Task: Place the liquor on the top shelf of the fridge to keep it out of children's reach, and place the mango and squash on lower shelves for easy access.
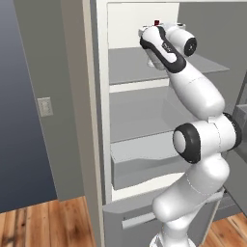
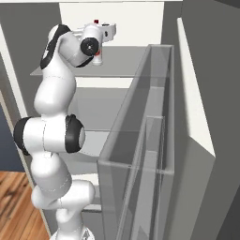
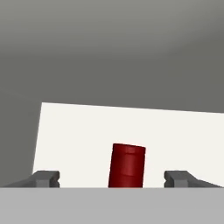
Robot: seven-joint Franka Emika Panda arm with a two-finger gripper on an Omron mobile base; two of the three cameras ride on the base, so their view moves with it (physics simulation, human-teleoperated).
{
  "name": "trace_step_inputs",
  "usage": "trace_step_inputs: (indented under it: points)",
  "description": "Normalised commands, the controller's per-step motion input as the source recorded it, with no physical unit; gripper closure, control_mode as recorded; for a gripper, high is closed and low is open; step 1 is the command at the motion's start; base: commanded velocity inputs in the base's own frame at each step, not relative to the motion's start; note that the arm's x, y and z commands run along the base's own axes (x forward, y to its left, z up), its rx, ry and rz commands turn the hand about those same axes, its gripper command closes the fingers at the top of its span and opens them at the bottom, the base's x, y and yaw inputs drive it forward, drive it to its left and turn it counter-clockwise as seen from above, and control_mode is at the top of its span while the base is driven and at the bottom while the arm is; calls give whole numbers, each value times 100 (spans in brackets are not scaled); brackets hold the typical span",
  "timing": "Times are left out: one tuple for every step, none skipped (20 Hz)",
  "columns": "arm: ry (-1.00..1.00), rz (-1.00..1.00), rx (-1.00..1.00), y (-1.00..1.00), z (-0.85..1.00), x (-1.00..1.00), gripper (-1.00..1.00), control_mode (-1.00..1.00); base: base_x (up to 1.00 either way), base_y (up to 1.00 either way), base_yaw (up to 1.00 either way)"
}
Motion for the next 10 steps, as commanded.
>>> trace_step_inputs:
  points:
    - [0,0,0,-18,0,0,-100,-100,0,0,0]
    - [0,0,0,-16,0,0,-100,-100,0,0,0]
    - [0,0,0,-13,0,-4,-100,-100,0,0,0]
    - [0,0,0,-11,0,-14,-100,-100,0,0,0]
    - [0,0,0,-6,0,-29,-100,-100,0,0,0]
    - [0,0,0,-2,0,-32,-100,-100,0,0,0]
    - [0,0,-1,0,0,-36,-100,-100,0,0,0]
    - [0,0,-2,0,0,-38,-100,-100,0,0,0]
    - [0,0,-2,0,0,-36,-100,-100,0,0,0]
    - [0,0,-2,0,0,-41,-100,-100,0,0,0]
